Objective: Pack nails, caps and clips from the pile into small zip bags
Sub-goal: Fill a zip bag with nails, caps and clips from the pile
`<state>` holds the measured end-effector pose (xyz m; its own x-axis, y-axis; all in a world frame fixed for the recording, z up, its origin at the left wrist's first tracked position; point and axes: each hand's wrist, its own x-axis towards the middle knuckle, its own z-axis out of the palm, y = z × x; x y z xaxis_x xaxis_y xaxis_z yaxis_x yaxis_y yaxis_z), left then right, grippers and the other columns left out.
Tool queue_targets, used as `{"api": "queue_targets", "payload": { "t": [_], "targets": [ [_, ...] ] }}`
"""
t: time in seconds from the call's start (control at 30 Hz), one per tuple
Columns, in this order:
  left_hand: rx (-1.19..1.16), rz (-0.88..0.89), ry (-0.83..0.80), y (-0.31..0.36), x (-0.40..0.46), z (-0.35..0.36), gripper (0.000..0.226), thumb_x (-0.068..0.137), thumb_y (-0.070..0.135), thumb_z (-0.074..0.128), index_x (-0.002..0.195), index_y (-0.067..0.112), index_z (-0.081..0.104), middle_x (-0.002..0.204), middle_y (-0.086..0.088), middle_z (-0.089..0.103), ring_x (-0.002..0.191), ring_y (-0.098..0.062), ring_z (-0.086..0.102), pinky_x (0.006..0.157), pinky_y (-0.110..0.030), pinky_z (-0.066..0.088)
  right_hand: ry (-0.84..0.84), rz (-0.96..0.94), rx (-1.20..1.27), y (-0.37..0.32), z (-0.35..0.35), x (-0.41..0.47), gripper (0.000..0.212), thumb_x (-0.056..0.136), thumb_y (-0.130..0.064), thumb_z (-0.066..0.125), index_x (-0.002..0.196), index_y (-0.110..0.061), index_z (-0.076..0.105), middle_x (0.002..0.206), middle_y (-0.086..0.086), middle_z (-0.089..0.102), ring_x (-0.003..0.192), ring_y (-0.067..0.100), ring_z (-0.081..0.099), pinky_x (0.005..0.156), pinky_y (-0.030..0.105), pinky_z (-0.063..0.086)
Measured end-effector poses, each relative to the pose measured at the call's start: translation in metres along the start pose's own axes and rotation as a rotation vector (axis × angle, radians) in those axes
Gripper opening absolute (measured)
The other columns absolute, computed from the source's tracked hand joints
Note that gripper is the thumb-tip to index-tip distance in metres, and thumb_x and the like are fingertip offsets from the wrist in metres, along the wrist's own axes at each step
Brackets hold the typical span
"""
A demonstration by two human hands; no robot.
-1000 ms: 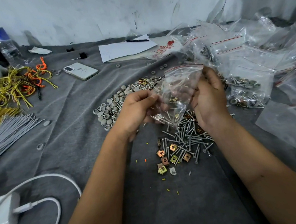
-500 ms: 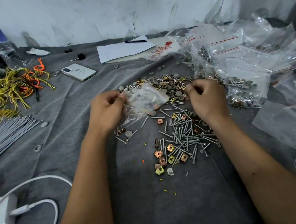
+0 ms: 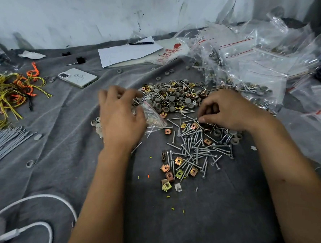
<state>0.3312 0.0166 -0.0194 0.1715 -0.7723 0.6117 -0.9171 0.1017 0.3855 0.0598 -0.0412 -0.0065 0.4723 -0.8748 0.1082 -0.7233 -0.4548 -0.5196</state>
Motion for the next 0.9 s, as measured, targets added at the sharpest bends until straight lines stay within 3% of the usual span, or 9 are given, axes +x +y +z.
{"api": "queue_targets", "payload": {
  "t": [0.1,0.17,0.27,0.4,0.57,0.67,0.73,0.8,0.9],
  "targets": [
    [0.040,0.128,-0.219,0.020,-0.003,0.011,0.063,0.075,-0.002,0.055,0.124,0.032,0.074,0.124,-0.008,0.052,0.121,-0.032,0.038,0.098,-0.042,0.038,0.183,-0.034,0.114,-0.009,0.009,0.002,0.008,0.087,-0.021,0.080,0.089,-0.027,0.075,0.076,-0.016,0.068,0.071,-0.005,0.063,0.061,0.008,0.044],
    [0.081,0.151,-0.286,0.024,-0.004,0.015,0.066,0.074,-0.001,0.059,0.123,0.040,0.074,0.132,-0.009,0.049,0.124,-0.034,0.036,0.102,-0.046,0.036,0.243,-0.068,0.137,-0.019,0.018,0.005,0.007,0.087,-0.020,0.080,0.091,-0.024,0.076,0.078,-0.015,0.069,0.072,-0.003,0.063,0.062,0.006,0.044],
    [0.085,0.151,-0.273,0.019,-0.004,0.017,0.059,0.074,-0.002,0.059,0.112,0.039,0.078,0.133,-0.010,0.049,0.123,-0.035,0.036,0.099,-0.047,0.034,0.276,-0.071,0.136,-0.031,0.032,0.008,0.008,0.087,-0.023,0.082,0.094,-0.025,0.078,0.082,-0.011,0.070,0.073,-0.001,0.062,0.066,0.014,0.047],
    [0.060,0.135,-0.220,0.012,-0.004,0.017,0.037,0.082,0.001,0.064,0.095,0.032,0.079,0.127,-0.010,0.051,0.120,-0.031,0.035,0.095,-0.045,0.034,0.327,-0.070,0.228,-0.038,0.041,0.009,0.008,0.088,-0.020,0.080,0.095,-0.022,0.077,0.084,-0.008,0.072,0.078,0.000,0.065,0.068,0.009,0.046],
    [-0.023,0.116,-0.169,0.003,-0.001,0.016,0.023,0.080,0.005,0.075,0.086,0.026,0.080,0.118,-0.007,0.055,0.116,-0.034,0.041,0.094,-0.039,0.037,0.306,-0.064,0.346,-0.043,0.047,0.008,0.008,0.093,-0.013,0.074,0.100,-0.016,0.073,0.091,-0.008,0.073,0.085,0.001,0.069,0.079,0.022,0.058],
    [-0.079,0.119,-0.169,0.005,-0.001,0.014,0.017,0.077,0.008,0.084,0.083,0.024,0.081,0.114,-0.003,0.057,0.114,-0.032,0.042,0.091,-0.032,0.033,0.254,-0.086,0.548,-0.046,0.046,0.007,0.006,0.099,-0.008,0.065,0.102,-0.012,0.064,0.096,-0.002,0.076,0.078,0.005,0.071,0.061,0.019,0.055],
    [-0.125,0.137,-0.192,0.007,0.000,0.011,0.015,0.075,0.011,0.089,0.080,0.023,0.082,0.113,-0.001,0.058,0.114,-0.029,0.042,0.090,-0.030,0.031,0.186,-0.124,0.685,-0.048,0.045,0.007,0.003,0.104,-0.007,0.055,0.105,-0.010,0.055,0.100,0.001,0.077,0.071,0.017,0.071,0.052,0.021,0.049],
    [-0.189,0.151,-0.220,0.008,0.000,0.008,0.015,0.074,0.014,0.092,0.079,0.024,0.081,0.112,0.000,0.059,0.113,-0.025,0.042,0.089,-0.030,0.031,0.126,-0.156,0.738,-0.049,0.046,0.006,0.002,0.107,-0.009,0.049,0.105,-0.010,0.049,0.105,0.002,0.076,0.067,0.024,0.070,0.045,0.026,0.045],
    [-0.271,0.169,-0.246,0.006,-0.002,0.003,0.016,0.073,0.014,0.093,0.077,0.024,0.081,0.110,0.003,0.060,0.112,-0.020,0.042,0.089,-0.030,0.031,0.062,-0.185,0.720,-0.049,0.048,0.006,0.002,0.108,-0.011,0.046,0.106,-0.011,0.047,0.109,0.006,0.074,0.061,0.030,0.070,0.041,0.023,0.043]
  ]
}}
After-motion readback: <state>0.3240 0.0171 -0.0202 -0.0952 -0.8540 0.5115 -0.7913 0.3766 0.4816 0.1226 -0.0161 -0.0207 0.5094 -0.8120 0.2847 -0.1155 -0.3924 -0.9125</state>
